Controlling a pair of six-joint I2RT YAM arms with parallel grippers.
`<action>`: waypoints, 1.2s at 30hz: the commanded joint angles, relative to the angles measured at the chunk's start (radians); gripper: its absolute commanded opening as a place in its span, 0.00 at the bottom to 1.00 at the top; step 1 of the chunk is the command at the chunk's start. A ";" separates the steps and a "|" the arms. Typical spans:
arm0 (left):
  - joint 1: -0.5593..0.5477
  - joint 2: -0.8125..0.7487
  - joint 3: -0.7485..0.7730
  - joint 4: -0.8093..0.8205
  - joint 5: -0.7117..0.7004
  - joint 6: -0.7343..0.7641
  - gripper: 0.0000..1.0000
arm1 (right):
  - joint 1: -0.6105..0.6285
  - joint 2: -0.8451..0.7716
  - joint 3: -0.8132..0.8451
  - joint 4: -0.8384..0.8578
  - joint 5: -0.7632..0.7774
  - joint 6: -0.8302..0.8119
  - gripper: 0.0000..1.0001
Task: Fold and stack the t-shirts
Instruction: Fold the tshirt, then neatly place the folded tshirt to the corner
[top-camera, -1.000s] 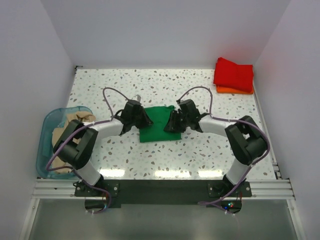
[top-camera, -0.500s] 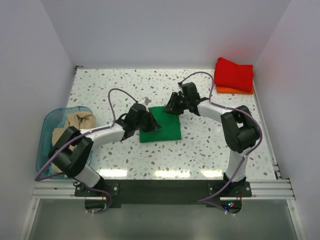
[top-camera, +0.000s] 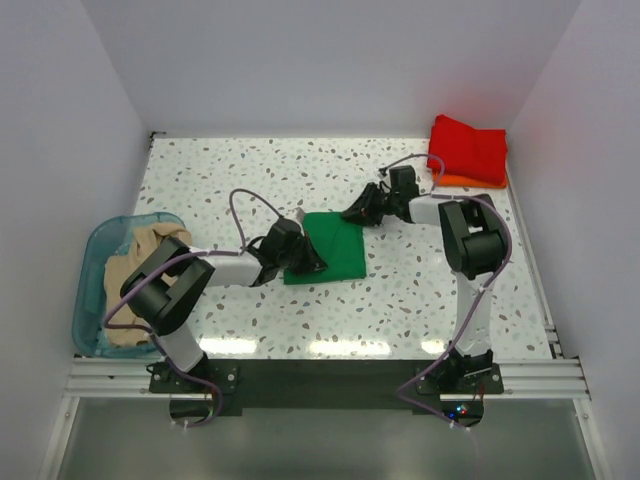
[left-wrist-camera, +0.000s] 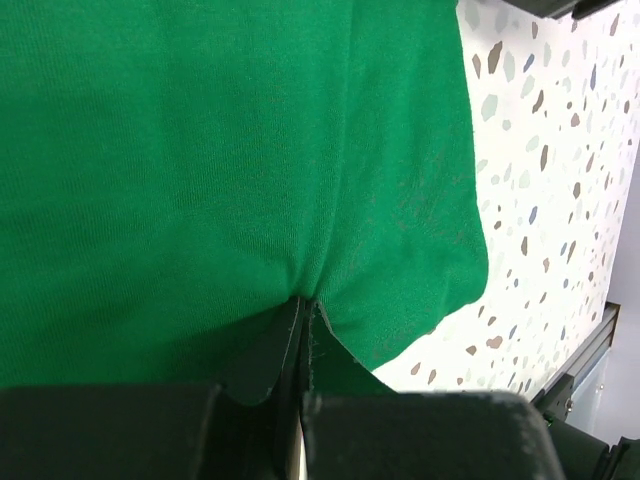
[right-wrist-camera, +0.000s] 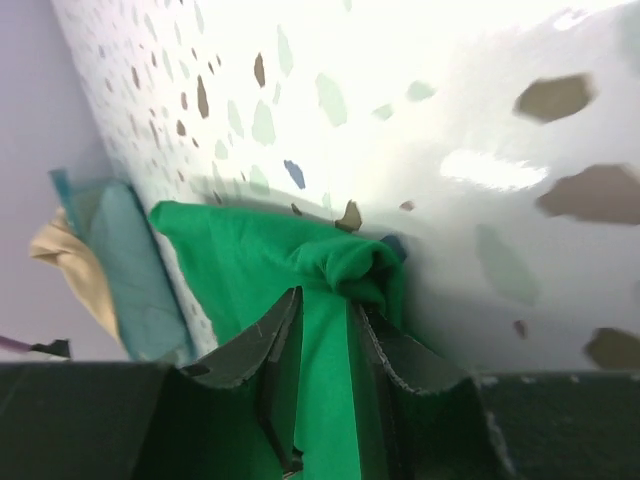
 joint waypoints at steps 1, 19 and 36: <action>-0.017 0.028 -0.040 -0.033 -0.022 0.000 0.00 | -0.045 0.035 0.038 0.088 -0.093 0.069 0.30; 0.023 -0.086 0.124 -0.131 -0.013 0.080 0.06 | -0.091 -0.286 -0.103 -0.236 0.122 -0.233 0.64; 0.160 -0.271 0.049 -0.178 0.083 0.121 0.07 | 0.125 -0.277 -0.227 -0.254 0.320 -0.299 0.74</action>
